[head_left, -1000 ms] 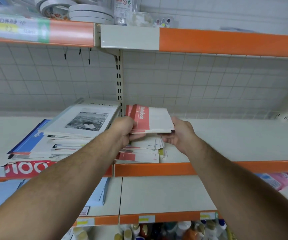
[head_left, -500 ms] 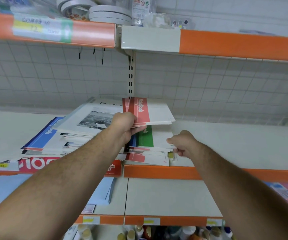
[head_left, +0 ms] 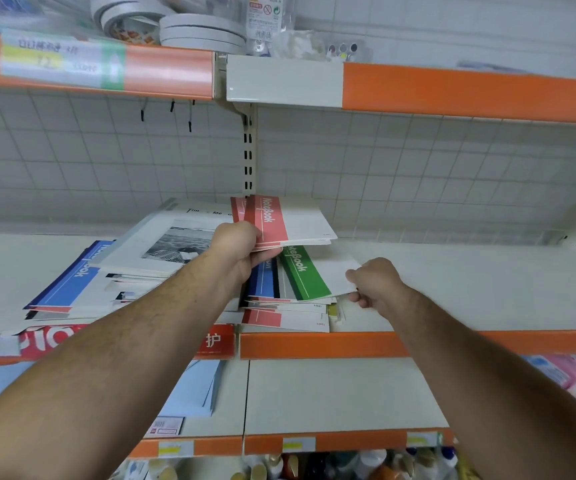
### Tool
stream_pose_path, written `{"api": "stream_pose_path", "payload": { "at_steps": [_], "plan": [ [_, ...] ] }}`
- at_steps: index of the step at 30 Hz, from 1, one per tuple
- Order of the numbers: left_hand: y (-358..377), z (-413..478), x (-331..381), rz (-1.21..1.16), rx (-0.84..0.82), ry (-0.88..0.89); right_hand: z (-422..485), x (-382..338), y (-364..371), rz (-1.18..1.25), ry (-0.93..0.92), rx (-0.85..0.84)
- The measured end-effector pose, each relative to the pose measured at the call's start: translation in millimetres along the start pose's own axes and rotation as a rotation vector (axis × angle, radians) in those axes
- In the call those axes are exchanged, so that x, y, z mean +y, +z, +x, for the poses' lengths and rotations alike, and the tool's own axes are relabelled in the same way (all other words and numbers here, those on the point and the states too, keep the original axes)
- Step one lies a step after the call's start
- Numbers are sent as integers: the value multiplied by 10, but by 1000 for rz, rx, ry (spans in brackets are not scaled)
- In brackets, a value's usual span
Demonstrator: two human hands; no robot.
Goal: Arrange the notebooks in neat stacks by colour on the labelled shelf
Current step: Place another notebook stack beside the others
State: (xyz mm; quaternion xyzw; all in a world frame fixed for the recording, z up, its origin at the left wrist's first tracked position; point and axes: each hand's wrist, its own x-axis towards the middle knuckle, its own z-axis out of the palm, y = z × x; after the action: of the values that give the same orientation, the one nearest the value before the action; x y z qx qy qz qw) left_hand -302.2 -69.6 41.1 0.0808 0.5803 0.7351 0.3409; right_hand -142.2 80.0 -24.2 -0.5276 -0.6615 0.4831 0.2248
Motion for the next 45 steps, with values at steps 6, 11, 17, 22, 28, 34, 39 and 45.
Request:
{"api": "stream_pose_path", "payload": {
  "at_steps": [6,11,17,22,28,34,39,45],
  "plan": [
    [-12,-4,56,-19,-24,17,-19,20,9,-89,20,5],
    [-51,-4,114,-27,-26,26,36,14,-90,256,77,182],
    [-90,-13,126,-8,-39,16,-104,-17,-154,446,117,171],
    [-103,-90,105,29,-74,-4,-293,12,-218,515,97,223],
    [-111,-211,-56,80,-107,-14,-506,145,-409,569,106,304],
    [-87,-429,-187,121,-109,-7,-686,240,-631,658,60,362],
    [-72,-644,-357,142,-40,-12,-806,194,-742,795,6,268],
    [-116,-1052,-586,92,64,-18,-1097,197,-607,687,-10,-44]
  ]
}}
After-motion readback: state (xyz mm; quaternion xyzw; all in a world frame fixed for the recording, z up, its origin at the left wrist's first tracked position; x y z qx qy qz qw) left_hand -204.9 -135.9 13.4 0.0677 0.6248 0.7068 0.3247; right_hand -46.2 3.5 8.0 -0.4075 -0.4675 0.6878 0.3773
